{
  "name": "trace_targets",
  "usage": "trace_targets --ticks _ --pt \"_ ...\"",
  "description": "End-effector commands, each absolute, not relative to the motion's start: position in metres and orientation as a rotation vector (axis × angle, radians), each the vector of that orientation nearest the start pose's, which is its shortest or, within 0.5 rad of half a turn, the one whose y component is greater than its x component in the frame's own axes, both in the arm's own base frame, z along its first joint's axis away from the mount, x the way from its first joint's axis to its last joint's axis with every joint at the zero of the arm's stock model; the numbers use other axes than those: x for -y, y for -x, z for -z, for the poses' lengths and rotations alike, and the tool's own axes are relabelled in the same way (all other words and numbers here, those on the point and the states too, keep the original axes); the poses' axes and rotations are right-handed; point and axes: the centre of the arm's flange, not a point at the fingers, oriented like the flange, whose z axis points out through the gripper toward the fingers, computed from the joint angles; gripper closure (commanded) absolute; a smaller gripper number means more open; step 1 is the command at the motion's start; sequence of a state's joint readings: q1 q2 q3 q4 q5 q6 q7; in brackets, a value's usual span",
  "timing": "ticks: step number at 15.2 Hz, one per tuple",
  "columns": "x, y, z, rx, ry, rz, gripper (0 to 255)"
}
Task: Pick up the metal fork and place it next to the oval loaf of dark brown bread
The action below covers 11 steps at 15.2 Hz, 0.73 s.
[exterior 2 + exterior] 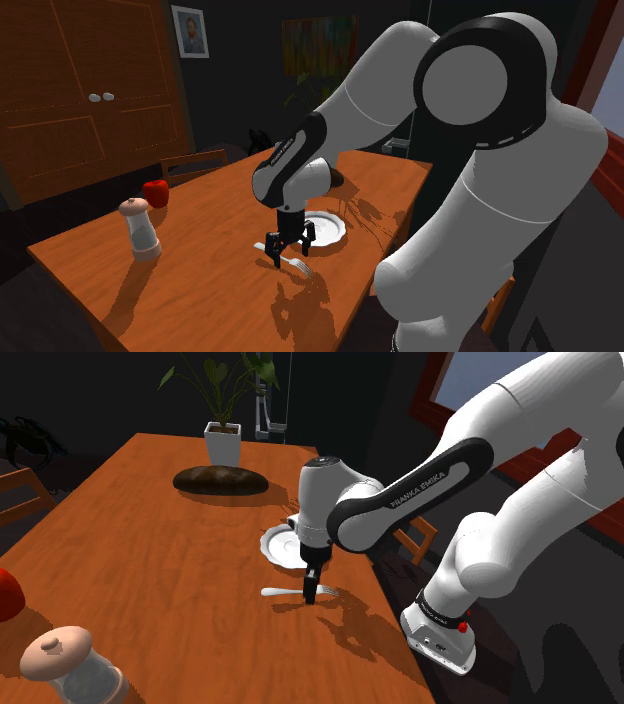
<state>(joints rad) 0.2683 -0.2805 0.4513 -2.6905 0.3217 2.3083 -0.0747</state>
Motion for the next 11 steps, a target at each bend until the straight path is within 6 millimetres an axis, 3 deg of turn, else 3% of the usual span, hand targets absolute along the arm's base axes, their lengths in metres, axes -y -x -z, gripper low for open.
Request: trace_targets --ticks 1,7,8,11 --pt "-0.2530 -0.2921 -0.3001 0.820 2.959 -0.213 0" --pt "-0.2530 -0.2921 -0.3002 0.820 2.959 -0.213 0" --pt "-0.2530 -0.2921 -0.3002 0.820 2.959 -0.213 255" --pt "-0.2530 -0.2921 -0.3001 0.820 2.959 -0.213 255"
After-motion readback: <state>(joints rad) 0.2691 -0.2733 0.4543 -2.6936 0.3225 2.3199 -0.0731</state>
